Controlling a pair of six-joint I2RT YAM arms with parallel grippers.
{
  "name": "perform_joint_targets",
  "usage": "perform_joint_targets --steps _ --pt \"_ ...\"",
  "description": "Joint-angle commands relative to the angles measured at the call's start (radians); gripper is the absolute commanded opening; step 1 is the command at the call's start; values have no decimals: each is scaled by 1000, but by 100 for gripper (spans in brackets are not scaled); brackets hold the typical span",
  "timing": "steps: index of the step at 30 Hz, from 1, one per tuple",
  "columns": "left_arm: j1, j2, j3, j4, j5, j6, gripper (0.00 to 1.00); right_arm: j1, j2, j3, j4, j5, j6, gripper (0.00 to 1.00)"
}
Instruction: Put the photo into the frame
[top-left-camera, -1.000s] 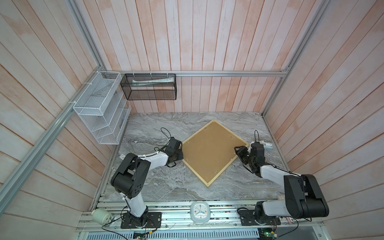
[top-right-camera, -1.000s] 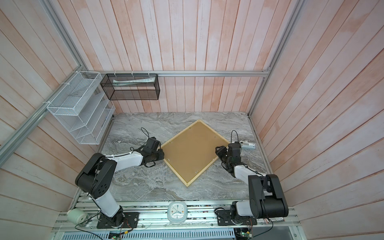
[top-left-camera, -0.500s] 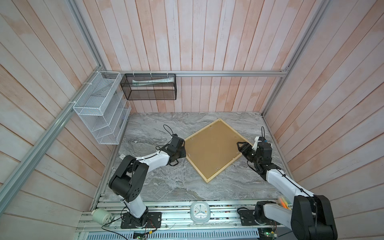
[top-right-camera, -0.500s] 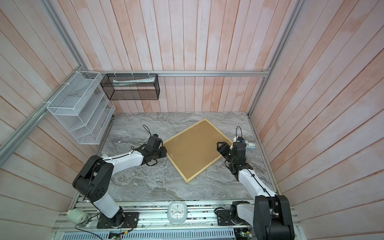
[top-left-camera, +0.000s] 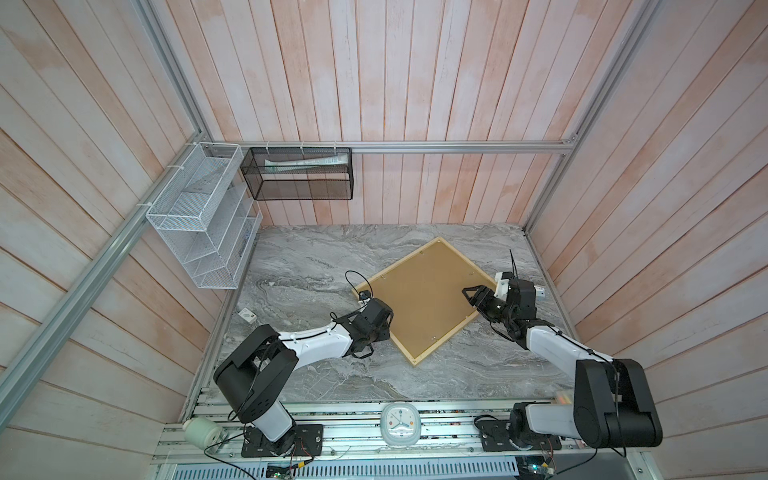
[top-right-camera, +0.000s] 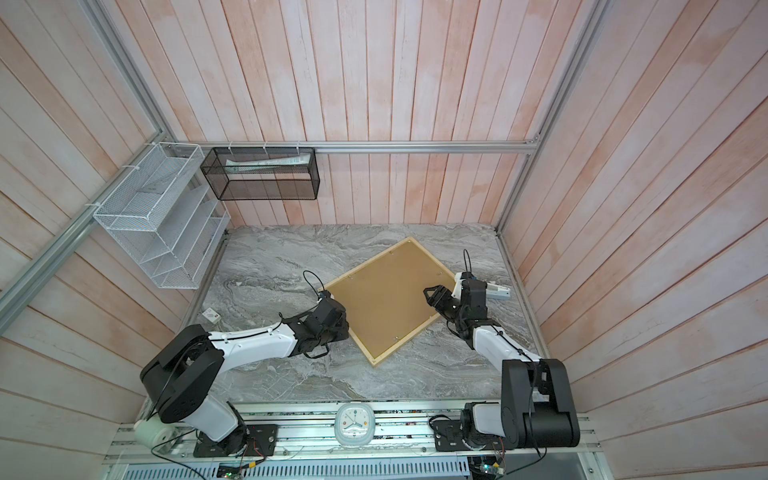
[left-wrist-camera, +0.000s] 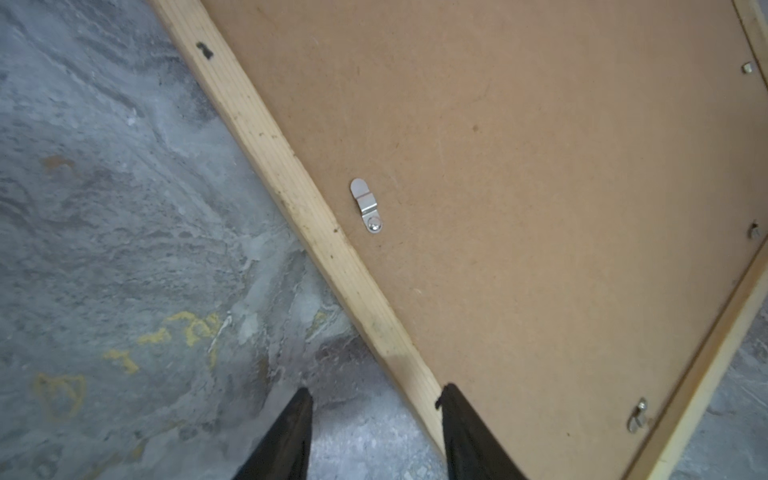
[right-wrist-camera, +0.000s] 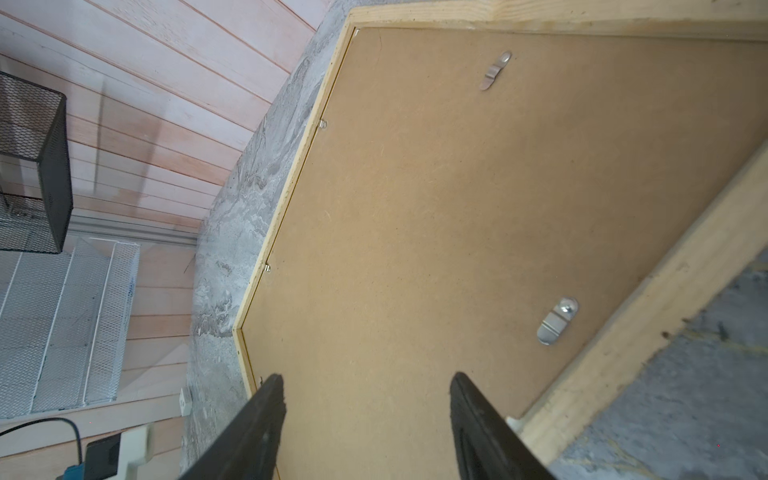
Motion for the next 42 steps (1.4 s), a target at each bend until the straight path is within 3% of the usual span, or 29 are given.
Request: perform_joint_targets --steps 1,10,15,27,29,33,42 --pt "-10 46 30 21 6 -9 52 -3 3 8 14 -34 -13 65" --pt "16 118 103 -31 -31 76 39 -2 7 11 10 -33 -15 64" --pt "90 134 98 -16 15 147 28 -4 11 11 7 -31 -17 65" --pt "297 234 153 27 76 389 24 -4 31 20 20 -45 -10 65" --pt "325 232 177 2 73 400 24 -3 33 16 23 -50 -10 64" --pt "323 164 183 -34 57 400 34 -4 29 6 30 -46 -11 64" --pt "211 60 156 -141 -28 299 44 -3 67 1 71 -71 0 64"
